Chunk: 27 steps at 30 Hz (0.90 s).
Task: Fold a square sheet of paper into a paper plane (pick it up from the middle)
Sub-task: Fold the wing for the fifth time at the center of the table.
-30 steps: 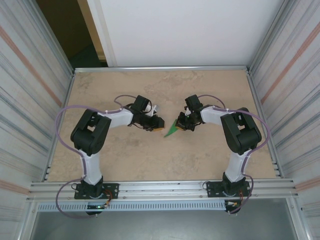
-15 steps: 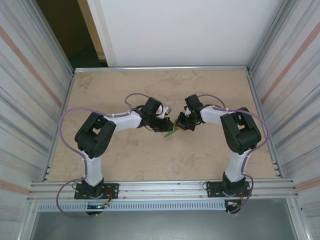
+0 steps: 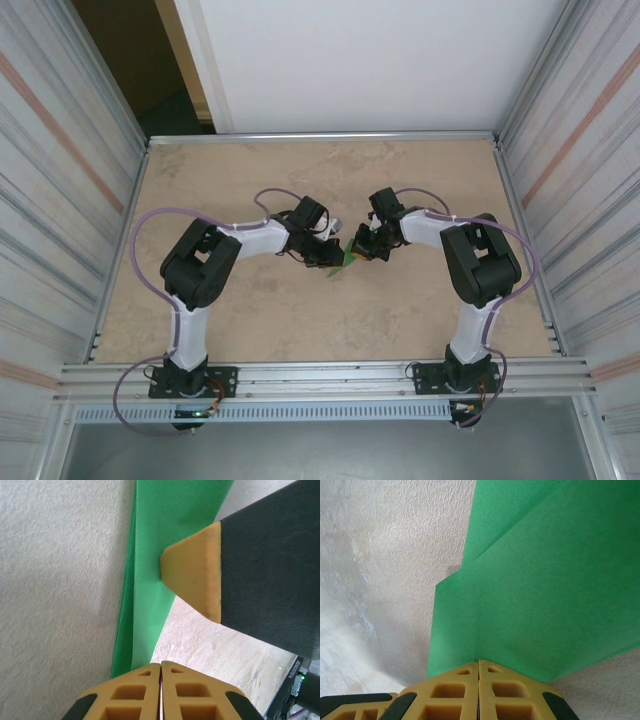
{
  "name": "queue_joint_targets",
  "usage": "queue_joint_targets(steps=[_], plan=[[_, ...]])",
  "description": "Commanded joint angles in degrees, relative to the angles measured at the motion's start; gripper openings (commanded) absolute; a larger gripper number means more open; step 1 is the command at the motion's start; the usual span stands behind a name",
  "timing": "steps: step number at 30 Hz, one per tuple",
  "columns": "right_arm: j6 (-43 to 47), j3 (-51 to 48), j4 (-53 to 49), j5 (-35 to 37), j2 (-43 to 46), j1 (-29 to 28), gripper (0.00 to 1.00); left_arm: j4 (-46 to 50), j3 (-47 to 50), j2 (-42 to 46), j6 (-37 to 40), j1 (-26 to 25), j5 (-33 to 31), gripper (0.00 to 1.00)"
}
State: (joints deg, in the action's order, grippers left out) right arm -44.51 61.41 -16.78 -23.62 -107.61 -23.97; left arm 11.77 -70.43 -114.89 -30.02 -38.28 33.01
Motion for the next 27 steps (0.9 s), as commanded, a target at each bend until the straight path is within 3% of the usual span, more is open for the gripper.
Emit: queue_joint_targets(steps=[1,21,27], plan=[[-0.4,0.1,-4.8,2.4,-2.2,0.4,0.09,2.5,-1.3,-1.2,1.7,-0.2,-1.6,0.09],[0.1,0.3,-5.3,2.5,-2.9,0.2,0.09,3.9,0.1,-2.7,2.0,0.4,-3.7,0.06],[1.9,0.3,-2.3,-0.2,1.8,0.2,0.09,5.3,0.4,-3.7,1.8,0.7,-4.4,0.04]])
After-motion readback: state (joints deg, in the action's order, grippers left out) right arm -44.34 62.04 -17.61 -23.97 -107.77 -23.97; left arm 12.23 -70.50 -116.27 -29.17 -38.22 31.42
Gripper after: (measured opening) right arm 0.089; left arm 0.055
